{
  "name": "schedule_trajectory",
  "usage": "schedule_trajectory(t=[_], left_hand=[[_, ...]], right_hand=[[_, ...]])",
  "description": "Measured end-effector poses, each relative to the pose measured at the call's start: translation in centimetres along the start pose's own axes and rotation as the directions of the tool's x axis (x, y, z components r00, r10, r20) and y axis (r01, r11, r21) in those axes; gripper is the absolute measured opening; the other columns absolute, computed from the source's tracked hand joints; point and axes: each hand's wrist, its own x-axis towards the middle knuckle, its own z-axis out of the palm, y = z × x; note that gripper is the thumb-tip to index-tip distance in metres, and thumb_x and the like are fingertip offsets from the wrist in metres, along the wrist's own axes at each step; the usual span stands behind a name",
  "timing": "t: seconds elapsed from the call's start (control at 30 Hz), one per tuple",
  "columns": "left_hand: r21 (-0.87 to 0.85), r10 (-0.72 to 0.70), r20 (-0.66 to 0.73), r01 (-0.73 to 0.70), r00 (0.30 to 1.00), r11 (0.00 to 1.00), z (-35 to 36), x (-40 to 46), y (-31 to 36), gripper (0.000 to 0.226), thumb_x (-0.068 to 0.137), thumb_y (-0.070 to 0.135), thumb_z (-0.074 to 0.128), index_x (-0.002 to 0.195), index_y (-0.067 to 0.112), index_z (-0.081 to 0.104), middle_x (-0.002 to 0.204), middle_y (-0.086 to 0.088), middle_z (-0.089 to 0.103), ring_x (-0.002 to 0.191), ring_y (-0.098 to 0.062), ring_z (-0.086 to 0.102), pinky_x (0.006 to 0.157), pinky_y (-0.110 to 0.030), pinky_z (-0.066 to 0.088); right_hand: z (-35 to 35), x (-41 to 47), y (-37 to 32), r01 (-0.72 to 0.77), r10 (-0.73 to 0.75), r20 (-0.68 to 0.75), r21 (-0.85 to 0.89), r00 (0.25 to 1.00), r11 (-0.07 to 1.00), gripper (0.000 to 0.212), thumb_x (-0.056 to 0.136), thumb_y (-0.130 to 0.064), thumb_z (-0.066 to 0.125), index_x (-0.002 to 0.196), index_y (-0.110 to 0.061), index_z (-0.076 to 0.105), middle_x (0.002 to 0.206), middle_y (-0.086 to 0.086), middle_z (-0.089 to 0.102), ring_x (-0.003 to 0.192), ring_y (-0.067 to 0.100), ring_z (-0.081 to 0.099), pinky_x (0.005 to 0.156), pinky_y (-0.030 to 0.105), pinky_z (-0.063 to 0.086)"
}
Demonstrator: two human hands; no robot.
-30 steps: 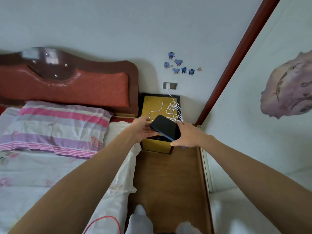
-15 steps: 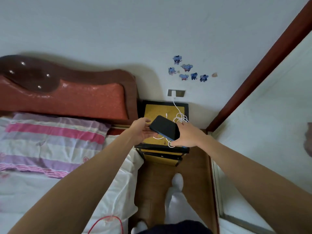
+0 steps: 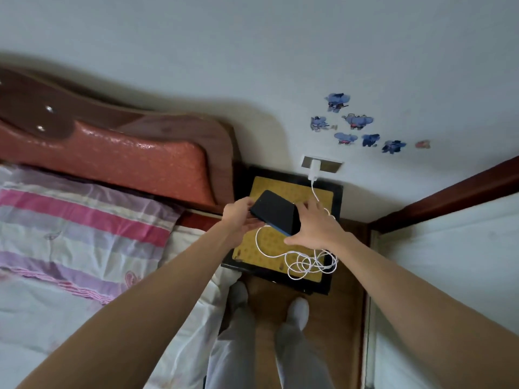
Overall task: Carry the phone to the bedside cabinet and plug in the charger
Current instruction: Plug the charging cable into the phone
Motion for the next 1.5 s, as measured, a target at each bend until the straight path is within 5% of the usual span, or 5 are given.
schedule_trajectory(t=[0.73, 0.97, 1.1, 1.37, 1.5], left_hand=[[0.007, -0.005, 0.090, 0.005, 0.996, 1.000, 1.5, 22.2, -5.2, 0.023, 0.093, 0.013, 0.055, 0.106, 0.003, 0.070, 0.097, -0.009, 0.069, 0.091, -0.021, 0.062, 0.083, -0.037, 0.054], [0.388, 0.031, 0.016, -0.035, 0.999, 0.921, 0.5, 21.0, -4.0, 0.013, 0.088, 0.019, 0.059, 0.079, 0.011, 0.064, 0.080, -0.010, 0.060, 0.077, -0.025, 0.056, 0.075, -0.039, 0.050], [0.449, -0.024, 0.100, -0.024, 0.995, 0.893, -1.6, 18.8, -4.6, 0.015, 0.087, 0.016, 0.060, 0.089, 0.006, 0.070, 0.071, -0.009, 0.063, 0.063, -0.022, 0.059, 0.063, -0.032, 0.051], [0.727, -0.069, 0.213, -0.111, 0.975, 0.677, -4.8, 16.5, -9.0, 0.018, 0.092, 0.016, 0.056, 0.082, 0.006, 0.066, 0.071, -0.008, 0.064, 0.061, -0.020, 0.059, 0.063, -0.031, 0.047], [0.751, -0.042, 0.221, -0.143, 0.974, 0.645, -5.3, 16.6, -10.2, 0.021, 0.092, 0.020, 0.058, 0.085, 0.003, 0.069, 0.072, -0.008, 0.069, 0.060, -0.019, 0.062, 0.064, -0.031, 0.051]], right_hand=[[14.5, 19.6, 0.5, -0.361, 0.328, -0.345, -0.033, 0.879, 0.932, 0.087, 0.065, -0.068, 0.072, 0.123, -0.006, 0.052, 0.116, 0.012, 0.056, 0.106, 0.029, 0.050, 0.089, 0.038, 0.043], [12.5, 17.9, 1.8, -0.309, 0.312, -0.293, 0.055, 0.904, 0.949, 0.053, 0.093, -0.047, 0.056, 0.122, -0.003, 0.055, 0.120, 0.014, 0.055, 0.112, 0.029, 0.050, 0.095, 0.040, 0.046], [11.1, 15.8, 3.3, -0.398, 0.467, -0.152, 0.336, 0.871, 0.853, 0.014, 0.092, -0.018, 0.053, 0.085, -0.007, 0.060, 0.089, 0.010, 0.061, 0.080, 0.027, 0.060, 0.065, 0.036, 0.047], [14.3, 15.4, 3.9, -0.536, 0.614, 0.001, 0.489, 0.789, 0.688, 0.033, 0.100, -0.025, 0.048, 0.083, -0.004, 0.067, 0.076, 0.011, 0.071, 0.071, 0.028, 0.071, 0.071, 0.040, 0.059], [15.6, 16.2, 3.8, -0.532, 0.638, -0.123, 0.447, 0.760, 0.719, 0.038, 0.105, -0.036, 0.040, 0.083, -0.011, 0.059, 0.068, -0.002, 0.059, 0.076, 0.024, 0.069, 0.053, 0.026, 0.039]])
